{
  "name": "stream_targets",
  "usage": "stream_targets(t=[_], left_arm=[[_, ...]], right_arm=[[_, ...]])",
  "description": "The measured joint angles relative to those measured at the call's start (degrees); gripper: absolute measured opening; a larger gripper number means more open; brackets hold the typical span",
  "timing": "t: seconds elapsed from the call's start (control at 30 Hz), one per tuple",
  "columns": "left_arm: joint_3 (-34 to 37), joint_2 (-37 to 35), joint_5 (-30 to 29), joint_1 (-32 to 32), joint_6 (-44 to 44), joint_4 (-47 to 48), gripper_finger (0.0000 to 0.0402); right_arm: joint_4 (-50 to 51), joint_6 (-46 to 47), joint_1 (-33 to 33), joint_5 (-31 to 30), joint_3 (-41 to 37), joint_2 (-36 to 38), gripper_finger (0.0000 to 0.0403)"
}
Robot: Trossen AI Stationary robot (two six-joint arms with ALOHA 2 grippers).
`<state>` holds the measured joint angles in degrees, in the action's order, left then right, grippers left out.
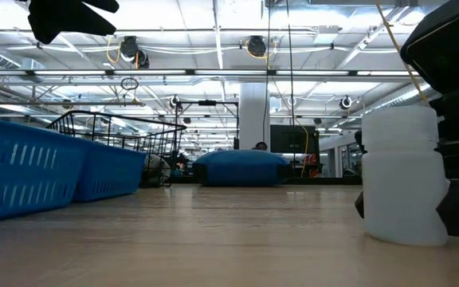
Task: Pick & place medical supplies in basket/bin
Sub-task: Put the white pill bottle into the bottom blue bin
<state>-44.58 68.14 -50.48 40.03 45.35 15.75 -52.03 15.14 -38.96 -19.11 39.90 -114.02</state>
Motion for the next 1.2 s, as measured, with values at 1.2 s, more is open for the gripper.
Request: stream_targets(t=[1.2], left_arm=[[-0.02,0.13,2.65,-2.51,-0.14,-4.30,0.0200]], right_arm=[[0.47,-3.95,2.69,2.80,1.70,0.02,0.0136]])
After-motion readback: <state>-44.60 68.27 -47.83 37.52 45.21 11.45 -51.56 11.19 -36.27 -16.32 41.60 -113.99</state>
